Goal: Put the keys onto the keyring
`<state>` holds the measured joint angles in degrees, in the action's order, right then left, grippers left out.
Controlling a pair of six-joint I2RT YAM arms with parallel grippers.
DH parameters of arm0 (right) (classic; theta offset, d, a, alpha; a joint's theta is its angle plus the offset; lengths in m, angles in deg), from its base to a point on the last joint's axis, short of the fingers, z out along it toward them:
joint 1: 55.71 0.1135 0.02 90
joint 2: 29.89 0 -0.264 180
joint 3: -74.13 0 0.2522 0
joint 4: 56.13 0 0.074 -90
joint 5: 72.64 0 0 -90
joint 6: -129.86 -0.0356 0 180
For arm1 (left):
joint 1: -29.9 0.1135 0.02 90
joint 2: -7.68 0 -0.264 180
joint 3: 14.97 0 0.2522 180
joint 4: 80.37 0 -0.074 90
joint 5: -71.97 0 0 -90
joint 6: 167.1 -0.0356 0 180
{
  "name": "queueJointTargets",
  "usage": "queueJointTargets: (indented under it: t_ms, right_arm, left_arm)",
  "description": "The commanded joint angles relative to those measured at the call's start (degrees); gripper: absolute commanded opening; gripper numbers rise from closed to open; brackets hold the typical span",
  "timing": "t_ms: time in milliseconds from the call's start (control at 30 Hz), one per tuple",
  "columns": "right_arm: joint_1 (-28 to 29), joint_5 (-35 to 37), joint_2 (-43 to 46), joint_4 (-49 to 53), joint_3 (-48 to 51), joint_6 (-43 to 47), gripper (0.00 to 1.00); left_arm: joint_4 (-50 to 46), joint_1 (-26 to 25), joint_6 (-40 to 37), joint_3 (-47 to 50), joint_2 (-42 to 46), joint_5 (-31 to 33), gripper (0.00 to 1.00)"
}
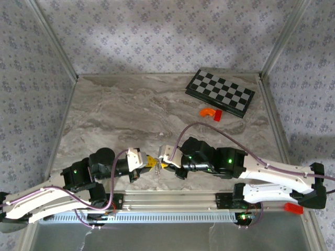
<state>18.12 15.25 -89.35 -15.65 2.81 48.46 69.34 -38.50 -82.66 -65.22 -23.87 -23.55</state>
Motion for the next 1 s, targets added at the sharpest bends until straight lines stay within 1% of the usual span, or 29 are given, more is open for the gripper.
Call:
queueJointTargets:
  t_ms: [0, 300, 567, 967]
  right_arm:
    - [0.3, 1.0, 0.4, -0.5, -0.1, 0.2, 0.00]
    - [-0.2, 1.1, 0.2, -0.3, -0.4, 0.2, 0.00]
    - [-0.8, -1.3, 0.3, -0.6, -0.8, 0.1, 0.00]
    - [-1.5, -2.3, 0.0, -1.5, -0.9, 0.1, 0.00]
  left_arm:
    - [1.3, -0.6, -0.8, -1.4, 0.5, -0.3, 0.00]
    - [1.3, -0.6, -0.8, -1.4, 0.5, -0.4, 0.00]
    - [1.2, -0.6, -1.0, -1.7, 0.3, -0.6, 0.00]
    - [1.3, -0.6, -1.1, -1.7, 0.2, -0.7, 0.00]
